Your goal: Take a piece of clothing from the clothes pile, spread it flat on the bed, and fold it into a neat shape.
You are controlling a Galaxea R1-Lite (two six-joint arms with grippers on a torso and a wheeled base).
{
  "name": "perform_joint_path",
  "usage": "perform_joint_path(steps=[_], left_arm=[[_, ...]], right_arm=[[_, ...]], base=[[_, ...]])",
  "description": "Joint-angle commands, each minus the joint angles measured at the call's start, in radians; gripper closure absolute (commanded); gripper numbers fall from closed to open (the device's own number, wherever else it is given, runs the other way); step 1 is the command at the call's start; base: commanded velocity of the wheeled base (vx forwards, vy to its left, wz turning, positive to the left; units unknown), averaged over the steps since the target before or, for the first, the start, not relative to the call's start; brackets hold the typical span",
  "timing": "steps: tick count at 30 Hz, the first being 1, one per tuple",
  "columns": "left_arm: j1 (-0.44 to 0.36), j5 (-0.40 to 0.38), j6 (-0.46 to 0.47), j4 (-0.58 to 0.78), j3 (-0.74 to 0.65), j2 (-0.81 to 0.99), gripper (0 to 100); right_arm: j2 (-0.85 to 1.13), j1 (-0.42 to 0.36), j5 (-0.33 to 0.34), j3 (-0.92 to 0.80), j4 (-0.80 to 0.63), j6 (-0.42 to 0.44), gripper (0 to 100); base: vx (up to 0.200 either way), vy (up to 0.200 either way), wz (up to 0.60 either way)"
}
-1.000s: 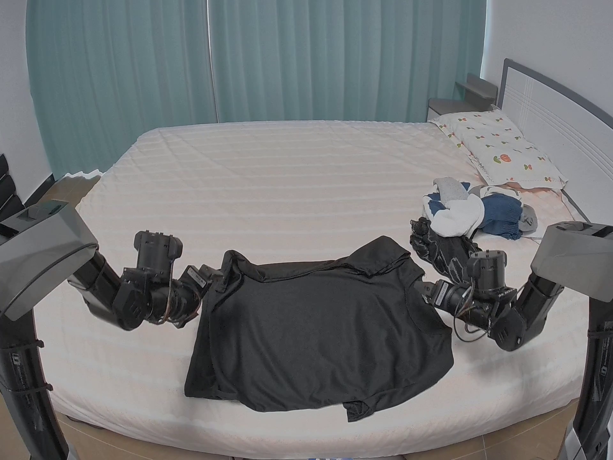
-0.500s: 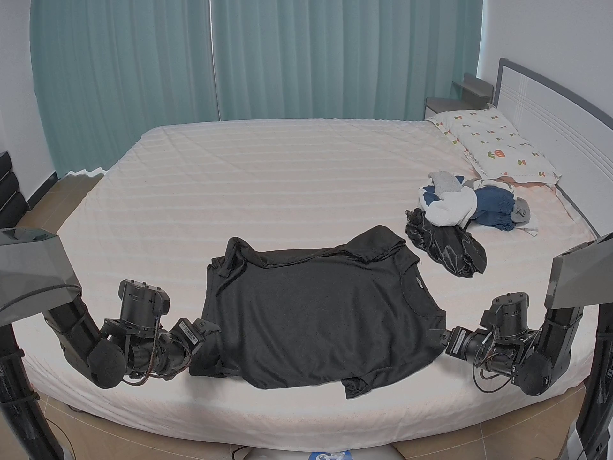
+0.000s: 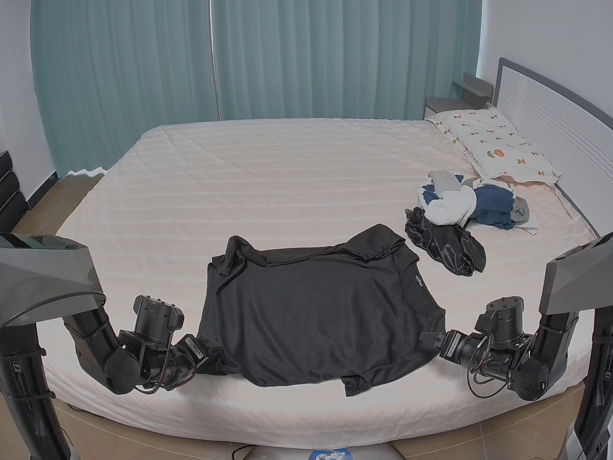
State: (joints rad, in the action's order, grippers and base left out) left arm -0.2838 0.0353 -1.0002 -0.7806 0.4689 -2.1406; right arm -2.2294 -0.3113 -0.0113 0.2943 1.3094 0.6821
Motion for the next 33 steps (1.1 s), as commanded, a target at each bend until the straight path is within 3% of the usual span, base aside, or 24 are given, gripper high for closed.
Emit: perform_joint_path(steps=[1, 7, 8, 19, 25, 33], left_arm=[[-0.015, 0.028, 0.008, 0.000, 0.019, -0.054, 0], [-0.049, 0.138, 0.008, -0.049, 0.042, -0.122, 0], [-0.049, 0.138, 0.008, -0.052, 0.042, -0.124, 100], [-0.034, 0.158, 0.002, -0.089, 0.017, -0.120, 100], [-0.025, 0.209, 0.006, -0.095, -0.046, -0.051, 100], [0.040, 0.232, 0.011, -0.183, -0.065, -0.015, 100]], right_arm=[[-0.026, -0.003, -0.003, 0.002, 0.021, 0.000, 0], [-0.052, -0.020, -0.009, -0.009, 0.060, 0.000, 0], [-0.052, -0.022, -0.009, -0.009, 0.062, 0.004, 0], [-0.050, -0.037, -0.010, -0.041, 0.062, 0.000, 0], [-0.082, -0.031, -0.012, -0.026, 0.064, 0.000, 0], [-0.127, -0.023, -0.013, 0.074, 0.047, -0.003, 0]], base=[[0.000, 0.000, 0.00], [0.000, 0.000, 0.00], [0.000, 0.000, 0.00], [0.000, 0.000, 0.00], [0.000, 0.000, 0.00], [0.000, 0.000, 0.00]])
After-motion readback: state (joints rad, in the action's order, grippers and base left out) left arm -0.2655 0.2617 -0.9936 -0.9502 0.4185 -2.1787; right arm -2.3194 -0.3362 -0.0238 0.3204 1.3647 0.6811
